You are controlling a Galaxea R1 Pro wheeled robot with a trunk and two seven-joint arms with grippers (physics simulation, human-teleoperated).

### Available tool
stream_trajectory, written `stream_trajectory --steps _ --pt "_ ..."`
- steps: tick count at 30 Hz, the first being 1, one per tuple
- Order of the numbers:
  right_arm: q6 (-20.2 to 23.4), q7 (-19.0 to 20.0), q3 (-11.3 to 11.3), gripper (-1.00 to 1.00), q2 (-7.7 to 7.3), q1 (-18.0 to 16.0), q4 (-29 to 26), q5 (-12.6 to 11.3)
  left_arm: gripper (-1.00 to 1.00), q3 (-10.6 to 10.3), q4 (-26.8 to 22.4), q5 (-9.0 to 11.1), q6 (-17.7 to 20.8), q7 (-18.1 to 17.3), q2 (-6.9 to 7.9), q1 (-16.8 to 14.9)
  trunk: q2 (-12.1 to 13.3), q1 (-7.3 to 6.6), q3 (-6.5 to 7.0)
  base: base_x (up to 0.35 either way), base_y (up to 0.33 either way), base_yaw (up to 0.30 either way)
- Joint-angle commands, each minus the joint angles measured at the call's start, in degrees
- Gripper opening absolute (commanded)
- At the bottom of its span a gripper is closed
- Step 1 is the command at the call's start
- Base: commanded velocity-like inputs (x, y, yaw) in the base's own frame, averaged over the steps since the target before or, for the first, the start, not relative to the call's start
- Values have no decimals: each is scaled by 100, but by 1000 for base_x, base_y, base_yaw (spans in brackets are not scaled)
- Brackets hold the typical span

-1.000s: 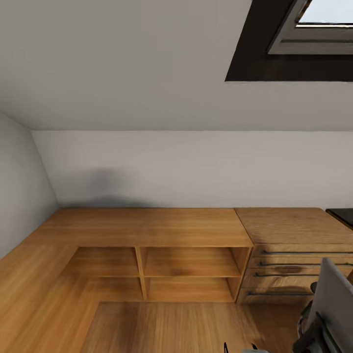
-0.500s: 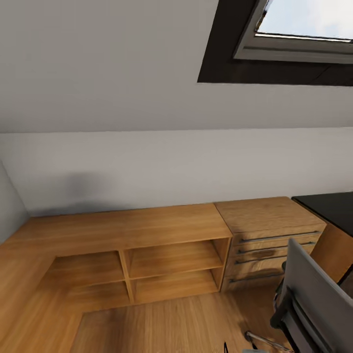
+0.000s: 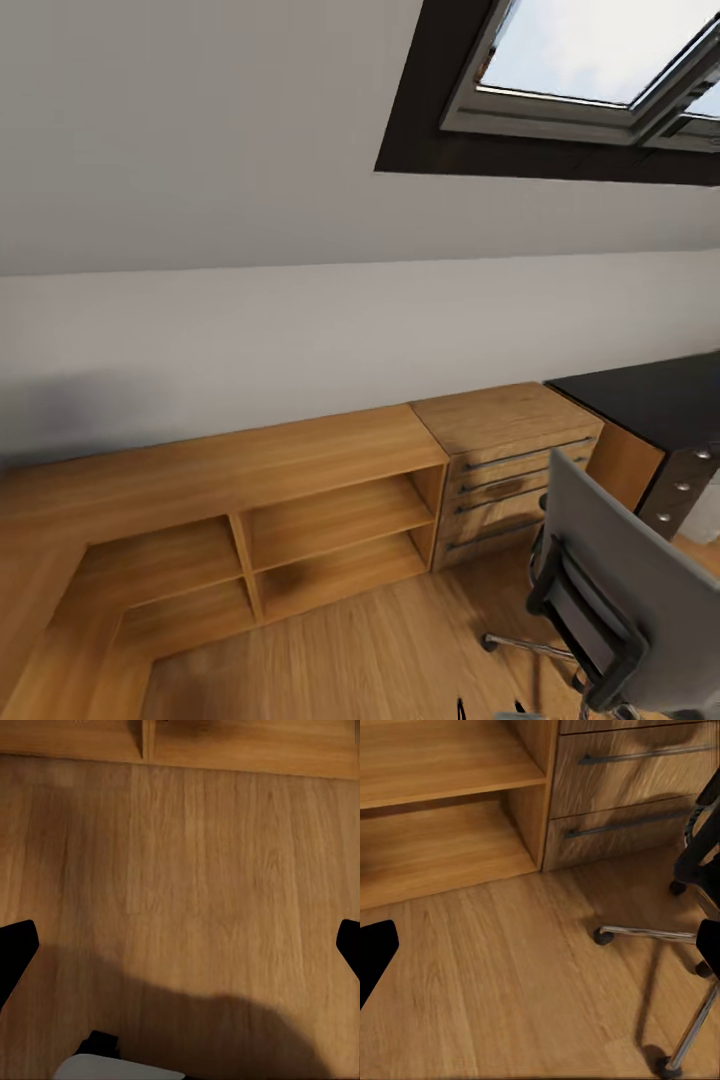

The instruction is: In the bedroom, organize the workspace by keeping the computer under the desk, ensuring the monitor is on the desk, placing the keyboard on the desk next to the monitor, placing the mouse on the desk next to the keyboard, moving the folder from the swivel chair onto the desk next to the mouse, stacking the notebook on top of the folder with the pen on top of the notebook, and positioning the swivel chair next to the desk.

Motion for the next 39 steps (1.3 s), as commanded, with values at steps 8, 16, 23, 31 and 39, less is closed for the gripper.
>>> stream_trajectory --steps 8,16,23,31,39 --pt "-5 -53 49 100 1 -6 3 0 100 -50 4 45 -27 47 6 -3 -7 2 -9 50 97 -300" --pt "-5 -54 48 100 0 -6 3 0 100 -50 4 45 -27 47 6 -3 -7 2 -9 6 11 -300" --pt "-5 -55 41 100 0 -6 -3 0 100 -50 5 45 -27 47 1 -3 -7 2 -9 1 1 -300" --pt "3 -62 33 100 7 -6 2 -3 100 -43 5 38 -37 53 4 -3 -7 2 -19 0 0 -293" --pt "4 -63 24 100 9 -6 1 -8 100 -42 5 37 -42 55 1 -3 -7 2 -53 59 17 -270"
